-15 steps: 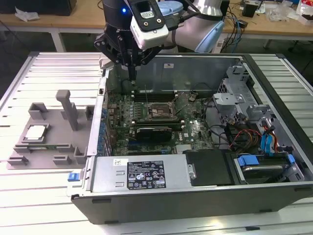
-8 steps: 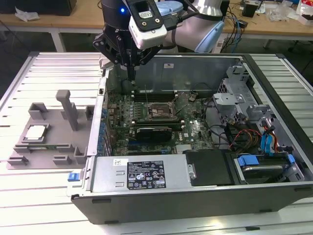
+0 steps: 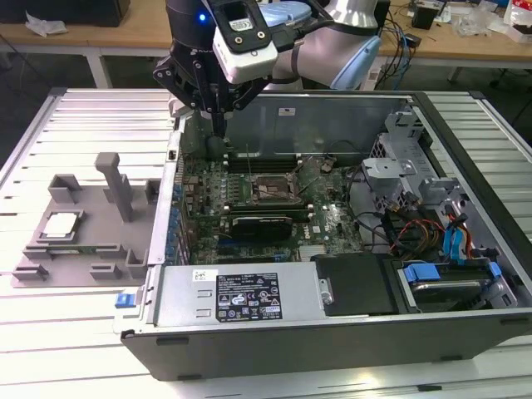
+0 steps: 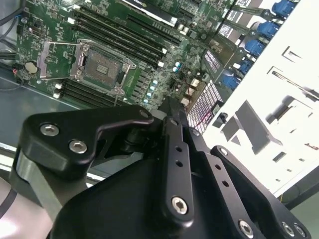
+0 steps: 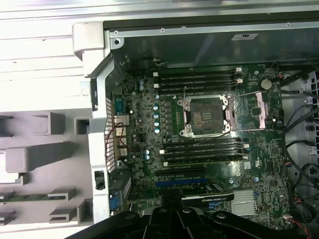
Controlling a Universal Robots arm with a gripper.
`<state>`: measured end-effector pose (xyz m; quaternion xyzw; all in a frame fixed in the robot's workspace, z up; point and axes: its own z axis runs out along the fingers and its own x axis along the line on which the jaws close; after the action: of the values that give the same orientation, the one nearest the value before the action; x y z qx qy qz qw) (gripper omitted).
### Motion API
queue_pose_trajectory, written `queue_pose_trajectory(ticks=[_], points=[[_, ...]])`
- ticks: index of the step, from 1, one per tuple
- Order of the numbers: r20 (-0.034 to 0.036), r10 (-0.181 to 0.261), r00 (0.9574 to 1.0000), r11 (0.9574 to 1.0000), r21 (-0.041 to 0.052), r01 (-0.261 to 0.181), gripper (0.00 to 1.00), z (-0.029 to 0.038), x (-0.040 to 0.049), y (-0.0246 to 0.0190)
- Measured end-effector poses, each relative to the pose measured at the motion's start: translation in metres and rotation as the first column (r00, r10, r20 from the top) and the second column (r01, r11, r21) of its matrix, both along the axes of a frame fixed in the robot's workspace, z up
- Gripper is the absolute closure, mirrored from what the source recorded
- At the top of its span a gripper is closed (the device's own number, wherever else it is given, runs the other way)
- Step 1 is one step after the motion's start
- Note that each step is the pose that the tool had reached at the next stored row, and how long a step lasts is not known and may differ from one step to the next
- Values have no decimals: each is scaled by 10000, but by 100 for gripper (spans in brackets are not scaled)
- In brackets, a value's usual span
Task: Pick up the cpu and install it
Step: 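Reach for the cpu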
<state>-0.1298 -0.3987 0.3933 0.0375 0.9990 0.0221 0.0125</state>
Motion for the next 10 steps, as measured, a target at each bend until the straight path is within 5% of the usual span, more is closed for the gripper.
queue_pose_trajectory(ticks=[10], points=[[-1,0,10000,10000,-1,0,89,0,-38,4]])
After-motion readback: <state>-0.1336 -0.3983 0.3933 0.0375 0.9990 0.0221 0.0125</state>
